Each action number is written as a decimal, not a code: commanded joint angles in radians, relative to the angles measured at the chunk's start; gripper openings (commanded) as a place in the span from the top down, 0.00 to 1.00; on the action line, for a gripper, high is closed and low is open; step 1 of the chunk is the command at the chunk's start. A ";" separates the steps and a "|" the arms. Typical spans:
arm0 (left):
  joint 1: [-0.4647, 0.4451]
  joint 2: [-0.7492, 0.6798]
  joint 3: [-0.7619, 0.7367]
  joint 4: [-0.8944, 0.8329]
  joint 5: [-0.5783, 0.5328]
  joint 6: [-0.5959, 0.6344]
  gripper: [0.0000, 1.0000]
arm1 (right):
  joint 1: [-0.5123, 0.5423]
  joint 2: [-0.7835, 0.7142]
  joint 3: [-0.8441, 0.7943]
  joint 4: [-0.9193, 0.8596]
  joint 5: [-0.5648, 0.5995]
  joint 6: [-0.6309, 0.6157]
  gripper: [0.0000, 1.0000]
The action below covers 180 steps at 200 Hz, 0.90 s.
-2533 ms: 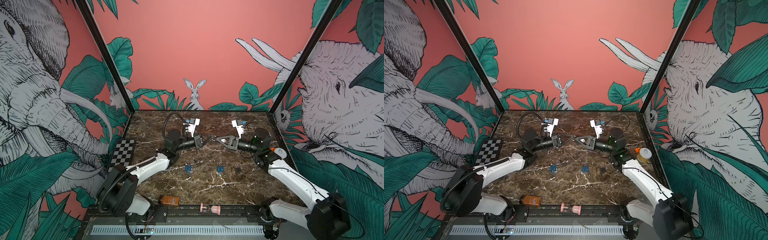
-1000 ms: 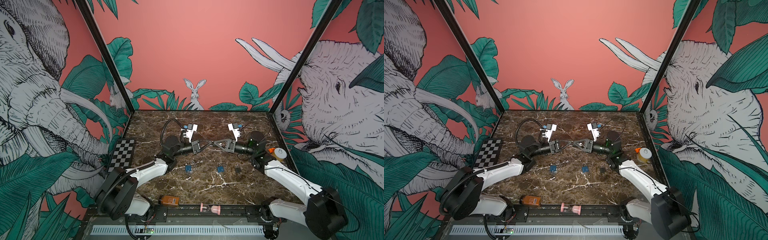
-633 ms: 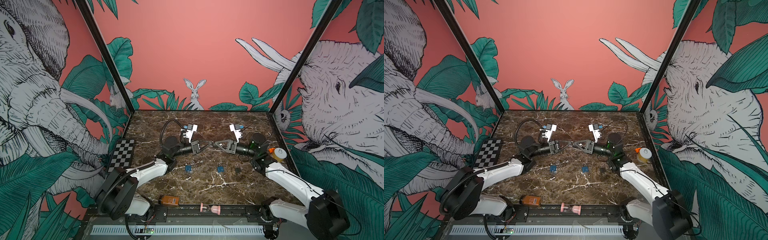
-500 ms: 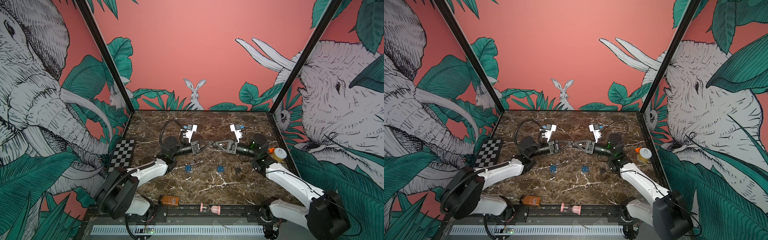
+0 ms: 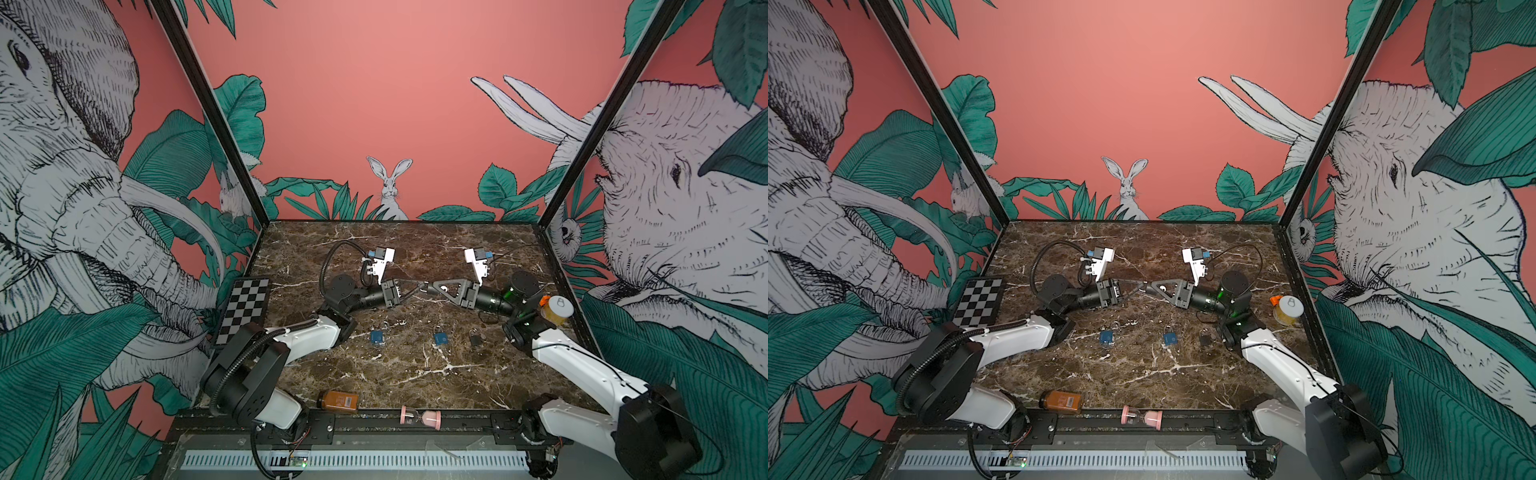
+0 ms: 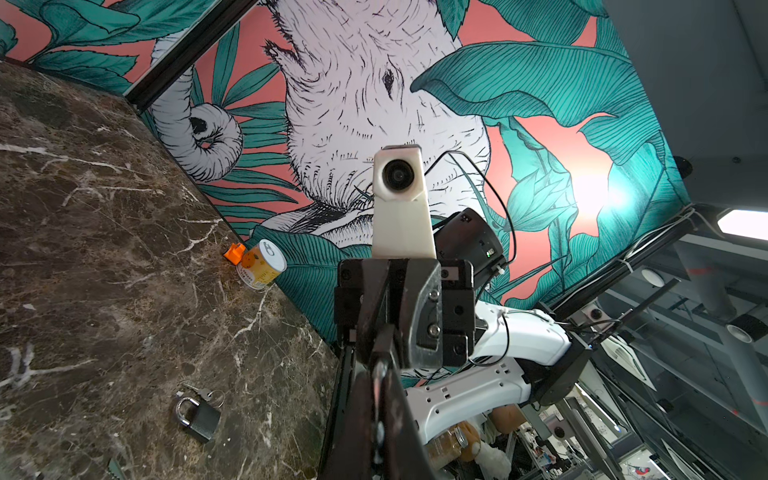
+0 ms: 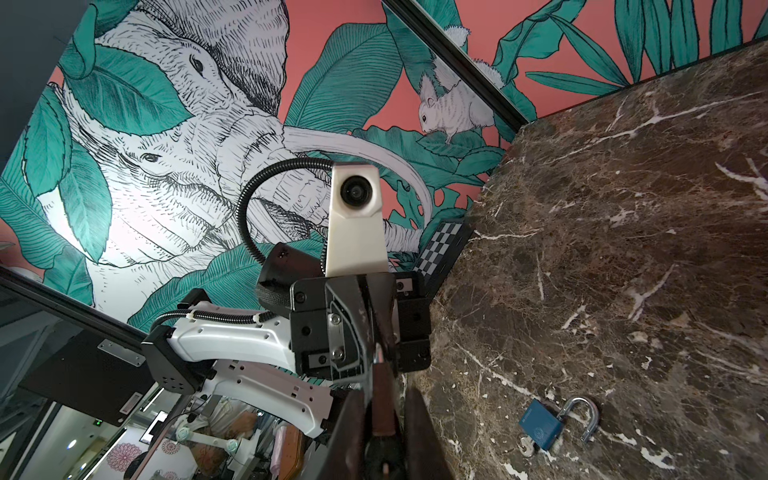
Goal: Lock with the key
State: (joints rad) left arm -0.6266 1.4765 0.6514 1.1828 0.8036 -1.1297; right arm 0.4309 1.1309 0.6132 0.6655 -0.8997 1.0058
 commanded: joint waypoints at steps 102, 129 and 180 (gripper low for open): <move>0.005 0.001 0.031 0.059 0.091 -0.025 0.71 | 0.000 0.002 0.023 0.065 -0.013 -0.001 1.00; 0.005 0.009 0.036 0.054 0.095 -0.023 0.70 | 0.000 0.003 0.026 0.065 -0.021 0.002 1.00; 0.003 0.018 0.048 0.041 0.096 -0.018 0.70 | 0.003 0.001 0.036 0.045 -0.032 -0.008 1.00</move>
State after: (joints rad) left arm -0.6254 1.5005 0.6708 1.1969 0.8795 -1.1484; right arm 0.4309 1.1324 0.6136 0.6708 -0.9035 1.0065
